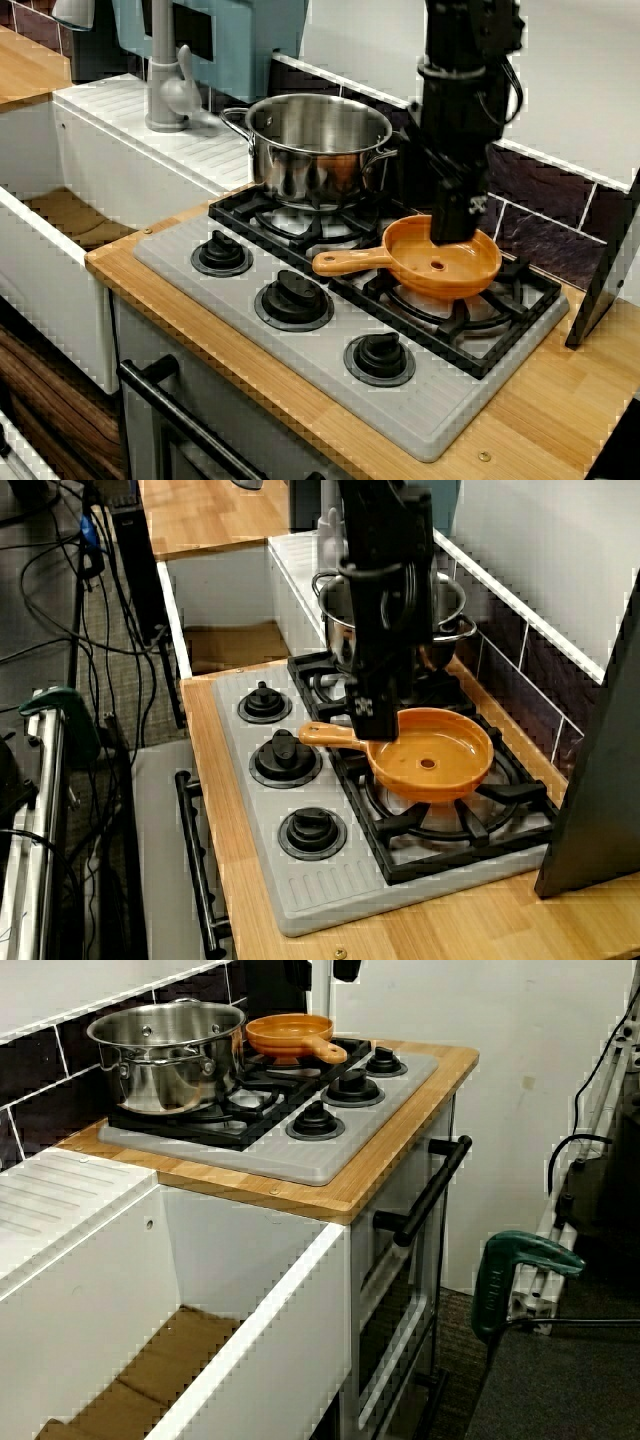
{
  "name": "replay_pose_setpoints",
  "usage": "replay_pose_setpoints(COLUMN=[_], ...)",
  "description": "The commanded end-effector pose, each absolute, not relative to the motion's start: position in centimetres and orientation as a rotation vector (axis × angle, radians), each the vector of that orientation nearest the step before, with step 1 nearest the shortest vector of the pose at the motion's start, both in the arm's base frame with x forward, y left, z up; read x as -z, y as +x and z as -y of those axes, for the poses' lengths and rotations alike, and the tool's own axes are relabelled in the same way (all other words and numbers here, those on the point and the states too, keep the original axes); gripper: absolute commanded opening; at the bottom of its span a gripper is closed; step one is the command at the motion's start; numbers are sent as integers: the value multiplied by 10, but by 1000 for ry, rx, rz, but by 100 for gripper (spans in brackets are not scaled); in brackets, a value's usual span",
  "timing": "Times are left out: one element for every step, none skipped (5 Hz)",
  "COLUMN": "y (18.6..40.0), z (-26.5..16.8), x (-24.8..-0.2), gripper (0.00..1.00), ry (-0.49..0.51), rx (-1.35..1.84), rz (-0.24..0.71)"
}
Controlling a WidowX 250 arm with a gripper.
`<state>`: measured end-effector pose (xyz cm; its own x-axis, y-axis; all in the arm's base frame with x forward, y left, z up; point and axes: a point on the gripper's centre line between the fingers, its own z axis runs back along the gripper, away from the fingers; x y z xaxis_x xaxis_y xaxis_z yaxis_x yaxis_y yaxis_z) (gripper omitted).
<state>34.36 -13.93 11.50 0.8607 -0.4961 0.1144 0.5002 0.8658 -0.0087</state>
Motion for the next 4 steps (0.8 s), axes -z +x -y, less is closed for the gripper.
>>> replay_pose_setpoints(y=[354,356,360,365], z=[156,159,162,165], x=[-112,-104,-87,-72], gripper=[100,100,100,100], ry=[-3,8,32,48], rx=[532,534,541,554], rz=[199,196,188,177])
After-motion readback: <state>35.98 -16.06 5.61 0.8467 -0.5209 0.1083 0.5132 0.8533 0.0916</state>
